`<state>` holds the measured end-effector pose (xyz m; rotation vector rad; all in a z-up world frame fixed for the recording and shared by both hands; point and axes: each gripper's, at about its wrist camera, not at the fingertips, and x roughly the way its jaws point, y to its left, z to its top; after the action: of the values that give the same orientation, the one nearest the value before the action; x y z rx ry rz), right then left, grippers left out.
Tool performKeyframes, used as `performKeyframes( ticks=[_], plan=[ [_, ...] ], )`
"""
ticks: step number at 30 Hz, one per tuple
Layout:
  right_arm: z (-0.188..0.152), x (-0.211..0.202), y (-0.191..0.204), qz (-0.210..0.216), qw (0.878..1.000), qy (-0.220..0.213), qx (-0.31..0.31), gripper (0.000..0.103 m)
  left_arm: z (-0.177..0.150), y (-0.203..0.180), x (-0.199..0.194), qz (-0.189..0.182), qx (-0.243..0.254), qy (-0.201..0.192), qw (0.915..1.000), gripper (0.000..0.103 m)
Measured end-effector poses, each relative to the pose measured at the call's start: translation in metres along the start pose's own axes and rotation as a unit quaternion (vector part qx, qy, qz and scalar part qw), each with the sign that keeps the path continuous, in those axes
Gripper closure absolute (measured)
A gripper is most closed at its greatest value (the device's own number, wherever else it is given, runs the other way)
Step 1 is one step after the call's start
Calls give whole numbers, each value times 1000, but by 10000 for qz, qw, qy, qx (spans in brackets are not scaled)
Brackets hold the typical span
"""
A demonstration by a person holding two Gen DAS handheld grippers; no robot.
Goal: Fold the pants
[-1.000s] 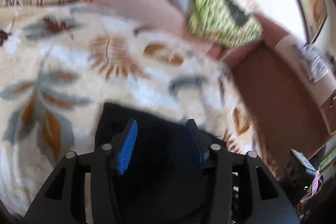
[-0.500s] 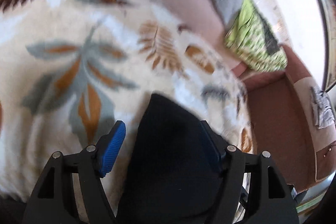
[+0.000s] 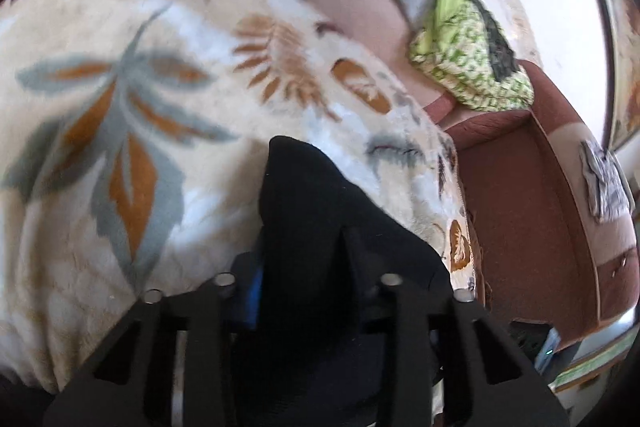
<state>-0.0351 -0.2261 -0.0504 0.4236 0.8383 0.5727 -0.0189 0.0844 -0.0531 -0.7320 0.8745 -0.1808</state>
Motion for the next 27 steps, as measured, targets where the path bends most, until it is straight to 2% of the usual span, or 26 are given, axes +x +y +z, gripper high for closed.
performKeyframes(
  ticks=[5, 8, 11, 13, 14, 15, 16, 19, 21, 23, 25, 26, 27],
  plan=[
    [33, -22, 0, -223, 9987, -395, -219, 76, 17, -28, 18, -249, 309, 15, 9992, 76],
    [63, -23, -12, -336, 9981, -463, -224, 76, 31, -48, 37, -355, 449, 61, 9983, 76],
    [73, -8, -35, -477, 9984, -220, -198, 76, 38, -56, 58, -280, 600, 52, 9978, 75],
    [66, 15, -57, -683, 9975, 155, 55, 74, 36, -50, 80, -152, 624, 298, 9975, 73],
    [60, 23, -70, -535, 9976, 275, 356, 66, 34, -46, 86, -1, 651, 343, 9973, 64],
    [55, 21, -82, -305, 9965, 112, 767, 61, 32, -42, 88, 72, 635, 288, 9975, 58],
    [55, 20, -84, -252, 9958, 80, 880, 61, 32, -40, 85, 54, 572, 233, 9981, 55],
    [60, 5, -66, -539, 9972, -52, 516, 58, 34, -41, 71, 87, 577, 59, 9983, 54],
    [61, -15, -48, -648, 9969, -423, 146, 56, 32, -45, 48, 167, 727, -385, 9965, 58],
    [57, -36, -15, -695, 9922, -752, -708, 56, 29, -52, 27, -174, 857, -631, 9942, 58],
    [47, -34, 13, -715, 9831, -629, -1562, 62, 23, -61, 13, -668, 1077, -645, 9898, 58],
    [42, -25, 20, -936, 9779, -456, -1814, 72, 16, -67, 11, -824, 1231, -550, 9874, 59],
    [40, -18, 21, -1068, 9764, -336, -1849, 93, 10, -72, 15, -872, 1323, -404, 9865, 68]
  ],
)
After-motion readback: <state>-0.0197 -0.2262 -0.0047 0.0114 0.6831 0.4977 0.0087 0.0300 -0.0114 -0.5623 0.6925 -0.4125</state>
